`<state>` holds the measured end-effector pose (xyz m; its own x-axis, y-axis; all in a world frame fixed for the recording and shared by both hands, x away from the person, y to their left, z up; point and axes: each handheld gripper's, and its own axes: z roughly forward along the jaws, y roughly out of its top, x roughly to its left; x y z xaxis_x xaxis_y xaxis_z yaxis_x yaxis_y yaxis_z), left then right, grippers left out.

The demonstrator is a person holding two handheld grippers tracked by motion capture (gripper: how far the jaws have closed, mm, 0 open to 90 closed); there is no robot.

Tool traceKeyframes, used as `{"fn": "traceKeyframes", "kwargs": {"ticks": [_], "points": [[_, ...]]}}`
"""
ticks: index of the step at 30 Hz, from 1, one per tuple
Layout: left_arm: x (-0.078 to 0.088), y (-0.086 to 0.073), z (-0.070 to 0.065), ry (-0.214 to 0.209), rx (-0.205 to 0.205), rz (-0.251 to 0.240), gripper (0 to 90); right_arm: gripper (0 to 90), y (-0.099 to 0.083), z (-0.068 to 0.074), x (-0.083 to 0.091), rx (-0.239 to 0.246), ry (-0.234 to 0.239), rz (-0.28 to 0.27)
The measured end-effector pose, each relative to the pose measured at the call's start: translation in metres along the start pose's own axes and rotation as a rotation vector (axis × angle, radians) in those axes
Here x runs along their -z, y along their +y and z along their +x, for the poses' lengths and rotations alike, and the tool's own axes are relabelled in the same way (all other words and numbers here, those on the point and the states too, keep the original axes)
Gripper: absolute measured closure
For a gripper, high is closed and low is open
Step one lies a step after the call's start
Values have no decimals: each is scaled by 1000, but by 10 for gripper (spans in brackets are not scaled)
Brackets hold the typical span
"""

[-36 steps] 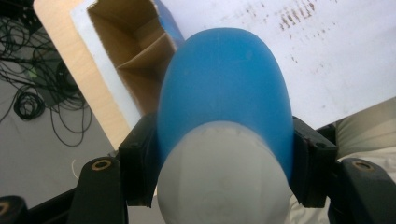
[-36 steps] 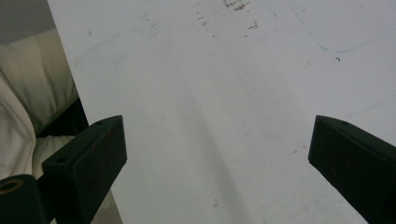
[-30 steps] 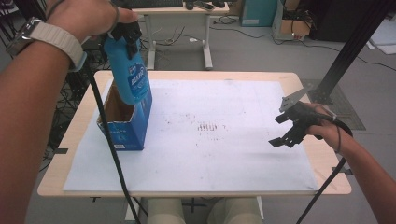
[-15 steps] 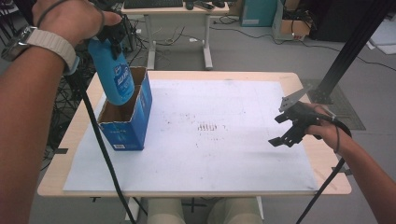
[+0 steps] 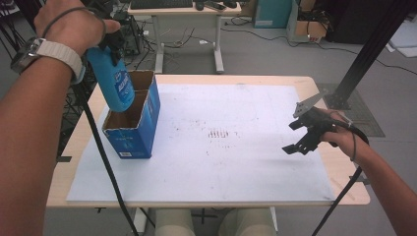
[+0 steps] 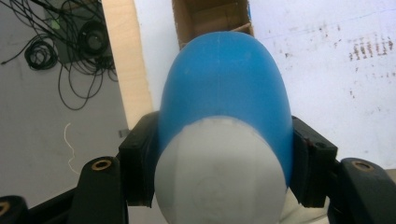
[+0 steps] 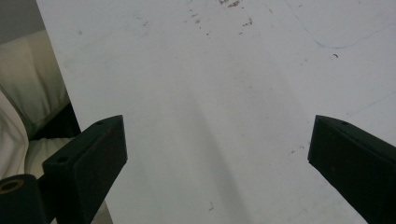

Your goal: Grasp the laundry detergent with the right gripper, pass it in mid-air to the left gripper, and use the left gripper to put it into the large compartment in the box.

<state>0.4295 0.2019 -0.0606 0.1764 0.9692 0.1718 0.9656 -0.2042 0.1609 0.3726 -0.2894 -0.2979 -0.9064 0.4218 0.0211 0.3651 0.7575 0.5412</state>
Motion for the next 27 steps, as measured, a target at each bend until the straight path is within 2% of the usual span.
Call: {"fn": "traceKeyframes", "kwargs": {"ticks": [6, 11, 12, 14, 15, 24, 25, 27], "points": [[-15, 3, 2, 10, 17, 7, 378, 48, -2, 0, -1, -5, 1, -2], [-27, 4, 7, -5, 35, 7, 379, 48, -5, -1, 0, -11, -1, -1], [-28, 4, 7, -8, 38, 6, 379, 48, -7, 0, 2, -52, -7, 14], [-34, 4, 9, -13, 43, 6, 379, 48, -7, -2, 1, -27, -4, -1], [-38, 4, 9, -12, 42, 10, 379, 48, -8, -1, 2, -61, -7, 14], [-67, 3, 11, -31, 56, 19, 379, 48, -8, -1, -1, -67, -3, 24], [-71, 3, 12, -30, 51, 23, 379, 48, -9, -4, -4, -23, 1, -2], [-77, 3, 10, -30, 51, 25, 379, 48, -9, -4, -4, -29, 1, -3]]}}
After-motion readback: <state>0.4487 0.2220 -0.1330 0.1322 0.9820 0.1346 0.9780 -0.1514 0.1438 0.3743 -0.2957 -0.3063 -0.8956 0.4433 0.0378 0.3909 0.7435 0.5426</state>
